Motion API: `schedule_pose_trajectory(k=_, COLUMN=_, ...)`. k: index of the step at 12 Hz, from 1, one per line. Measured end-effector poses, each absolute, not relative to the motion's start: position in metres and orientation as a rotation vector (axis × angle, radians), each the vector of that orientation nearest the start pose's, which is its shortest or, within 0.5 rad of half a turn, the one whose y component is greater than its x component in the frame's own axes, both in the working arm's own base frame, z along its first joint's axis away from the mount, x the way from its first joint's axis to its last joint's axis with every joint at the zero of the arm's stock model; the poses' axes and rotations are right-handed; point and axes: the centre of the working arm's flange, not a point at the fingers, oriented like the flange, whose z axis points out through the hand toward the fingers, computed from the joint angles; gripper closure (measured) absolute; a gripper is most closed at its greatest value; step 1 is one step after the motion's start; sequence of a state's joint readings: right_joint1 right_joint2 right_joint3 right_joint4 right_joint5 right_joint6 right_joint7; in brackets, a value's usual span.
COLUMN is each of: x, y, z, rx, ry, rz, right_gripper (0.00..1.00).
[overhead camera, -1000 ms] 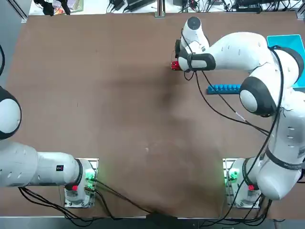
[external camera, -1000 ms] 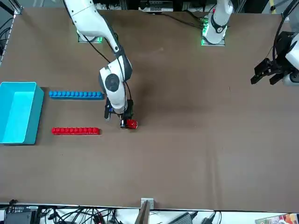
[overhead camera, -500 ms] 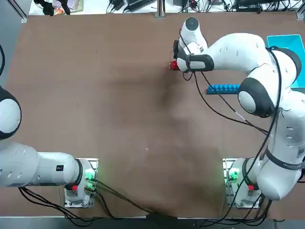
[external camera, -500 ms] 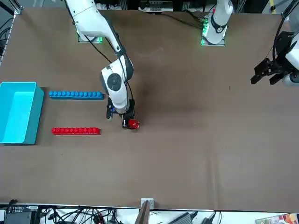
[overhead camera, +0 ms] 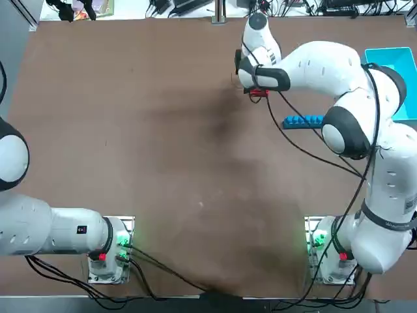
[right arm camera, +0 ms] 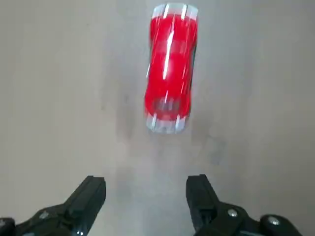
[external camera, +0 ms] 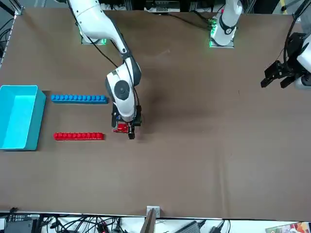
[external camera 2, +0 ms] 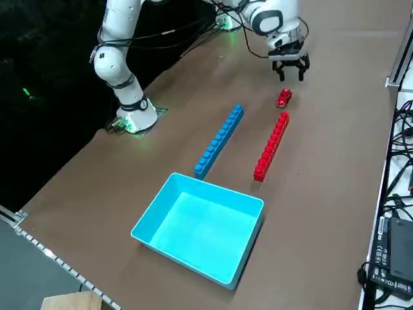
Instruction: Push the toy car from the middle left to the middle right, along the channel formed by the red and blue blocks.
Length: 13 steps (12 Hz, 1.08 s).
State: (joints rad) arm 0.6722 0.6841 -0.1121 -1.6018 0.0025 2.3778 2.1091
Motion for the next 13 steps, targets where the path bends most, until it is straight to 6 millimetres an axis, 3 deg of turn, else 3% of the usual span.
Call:
schedule_pose_trajectory(k=5, x=0.605, y=0.376, z=0.284, rx=-2.324, ry=2.041, rz=-0.145, right_gripper=0.0)
schedule_pose_trajectory(k=11, x=0.623, y=0.33, z=0.332, rx=-2.446, ry=1.943, rz=-0.135, right_gripper=0.0)
schedule_pose_trajectory(k=13, x=0.631, y=0.297, z=0.355, rx=-2.578, ry=1.815, rz=-0.109, right_gripper=0.0)
